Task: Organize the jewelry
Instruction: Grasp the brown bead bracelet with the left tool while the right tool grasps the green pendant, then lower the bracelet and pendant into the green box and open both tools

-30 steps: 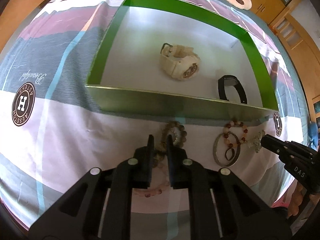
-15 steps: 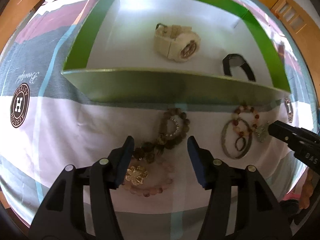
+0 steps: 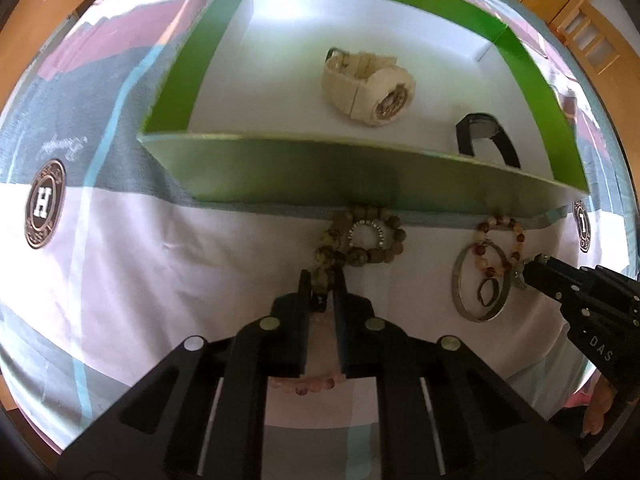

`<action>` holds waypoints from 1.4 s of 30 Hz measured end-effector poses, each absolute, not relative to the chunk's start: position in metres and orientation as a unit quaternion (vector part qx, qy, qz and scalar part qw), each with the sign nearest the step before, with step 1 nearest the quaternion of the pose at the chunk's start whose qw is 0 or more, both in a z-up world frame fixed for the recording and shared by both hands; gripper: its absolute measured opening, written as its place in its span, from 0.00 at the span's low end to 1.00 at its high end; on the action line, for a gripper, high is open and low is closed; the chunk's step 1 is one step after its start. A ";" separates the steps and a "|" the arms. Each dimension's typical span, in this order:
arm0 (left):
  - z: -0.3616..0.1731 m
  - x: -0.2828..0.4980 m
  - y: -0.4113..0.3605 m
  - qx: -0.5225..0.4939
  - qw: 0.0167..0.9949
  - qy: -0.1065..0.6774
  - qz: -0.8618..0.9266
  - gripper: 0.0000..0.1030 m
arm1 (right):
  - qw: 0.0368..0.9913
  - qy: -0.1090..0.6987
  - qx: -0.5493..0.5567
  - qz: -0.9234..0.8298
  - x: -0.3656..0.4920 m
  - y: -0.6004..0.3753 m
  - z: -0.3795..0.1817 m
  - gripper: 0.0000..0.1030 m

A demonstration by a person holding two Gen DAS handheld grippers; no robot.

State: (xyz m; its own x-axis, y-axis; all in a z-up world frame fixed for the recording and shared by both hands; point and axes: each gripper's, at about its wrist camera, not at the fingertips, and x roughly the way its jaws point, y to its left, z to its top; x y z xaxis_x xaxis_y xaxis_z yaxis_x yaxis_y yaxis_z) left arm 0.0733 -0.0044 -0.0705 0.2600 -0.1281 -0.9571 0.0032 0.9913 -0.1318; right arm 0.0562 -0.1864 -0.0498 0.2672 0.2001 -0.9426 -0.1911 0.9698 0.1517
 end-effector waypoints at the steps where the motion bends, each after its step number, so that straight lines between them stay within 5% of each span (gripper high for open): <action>1: -0.066 0.070 -0.005 -0.049 0.797 0.600 -0.044 0.11 | 0.800 0.587 -0.002 0.126 0.054 -0.185 -0.046 0.13; 2: -0.059 0.068 -0.007 -0.047 0.804 0.590 -0.052 0.11 | 0.804 0.580 -0.006 0.129 0.053 -0.184 -0.042 0.05; 25: 0.044 0.034 0.013 -0.097 0.900 0.407 -0.123 0.11 | 0.888 0.413 0.066 0.190 0.043 -0.193 0.033 0.05; 38: 0.028 0.090 0.031 -0.102 0.904 0.411 -0.053 0.11 | 0.893 0.414 0.066 0.160 0.087 -0.190 0.017 0.05; 40: 0.023 0.092 0.033 -0.098 0.904 0.415 -0.039 0.16 | 0.891 0.422 0.063 0.155 0.087 -0.191 0.014 0.11; 42: 0.020 0.093 0.036 -0.106 0.899 0.423 -0.038 0.34 | 0.888 0.427 0.069 0.157 0.086 -0.193 0.015 0.22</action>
State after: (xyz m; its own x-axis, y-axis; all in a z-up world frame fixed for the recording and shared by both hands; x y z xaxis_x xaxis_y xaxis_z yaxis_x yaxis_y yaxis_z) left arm 0.0928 0.0355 0.0198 0.6393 -0.1577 -0.7526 -0.0210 0.9748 -0.2220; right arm 0.0858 -0.1927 0.0146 0.5855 0.3381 -0.7368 -0.2195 0.9411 0.2574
